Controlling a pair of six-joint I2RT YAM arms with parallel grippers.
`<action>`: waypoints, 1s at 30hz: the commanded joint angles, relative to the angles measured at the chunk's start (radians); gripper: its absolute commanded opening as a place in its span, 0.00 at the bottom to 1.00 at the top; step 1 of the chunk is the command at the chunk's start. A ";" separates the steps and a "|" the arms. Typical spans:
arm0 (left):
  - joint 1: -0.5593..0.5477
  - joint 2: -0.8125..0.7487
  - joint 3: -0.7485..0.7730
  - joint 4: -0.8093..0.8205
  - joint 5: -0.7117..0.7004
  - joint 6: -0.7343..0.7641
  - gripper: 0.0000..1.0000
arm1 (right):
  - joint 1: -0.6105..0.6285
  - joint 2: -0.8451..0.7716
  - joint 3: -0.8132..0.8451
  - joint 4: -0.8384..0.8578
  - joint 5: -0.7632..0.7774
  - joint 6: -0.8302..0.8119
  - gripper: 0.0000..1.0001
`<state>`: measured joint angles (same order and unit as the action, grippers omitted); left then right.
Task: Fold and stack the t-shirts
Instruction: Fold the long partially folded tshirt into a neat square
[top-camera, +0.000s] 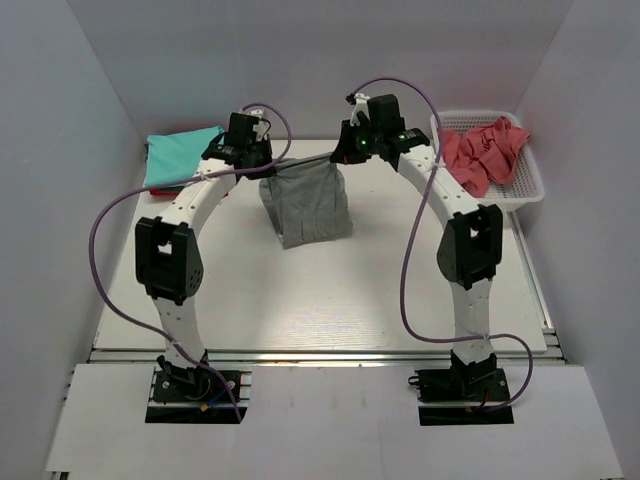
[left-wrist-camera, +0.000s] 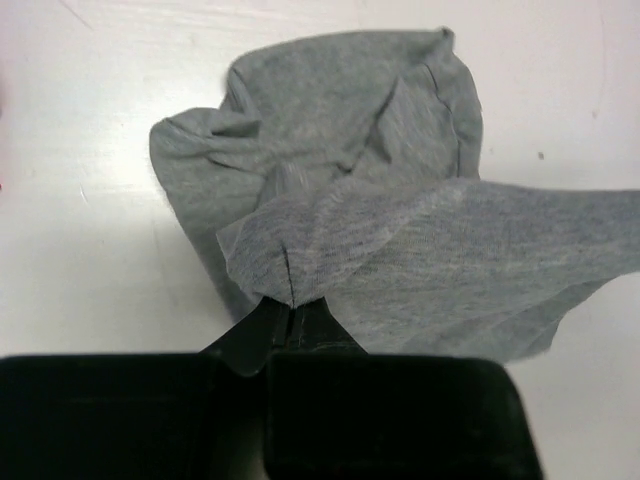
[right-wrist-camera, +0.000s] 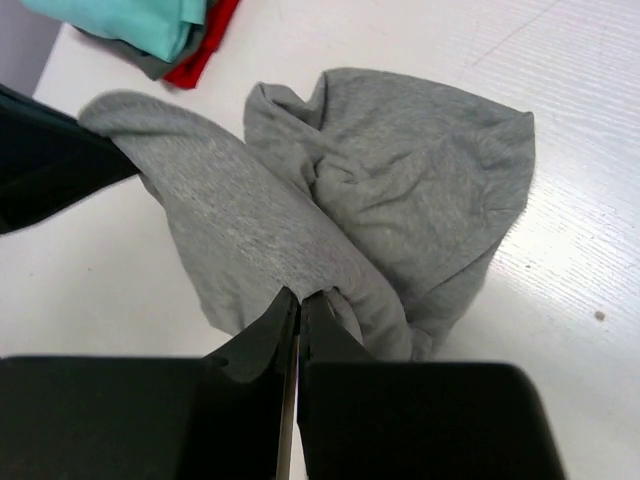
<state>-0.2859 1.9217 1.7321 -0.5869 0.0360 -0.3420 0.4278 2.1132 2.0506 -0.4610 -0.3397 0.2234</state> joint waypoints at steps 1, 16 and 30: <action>0.048 0.065 0.113 -0.063 -0.016 0.014 0.00 | -0.027 0.081 0.110 0.015 -0.002 -0.022 0.00; 0.131 0.359 0.313 0.120 0.122 -0.014 0.12 | -0.049 0.347 0.121 0.566 0.068 0.129 0.00; 0.140 0.241 0.171 0.217 0.171 0.008 1.00 | -0.050 0.187 0.008 0.484 0.024 -0.007 0.86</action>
<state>-0.1444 2.3173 1.9881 -0.4107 0.1886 -0.3489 0.3607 2.4493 2.0850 0.0452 -0.2974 0.2798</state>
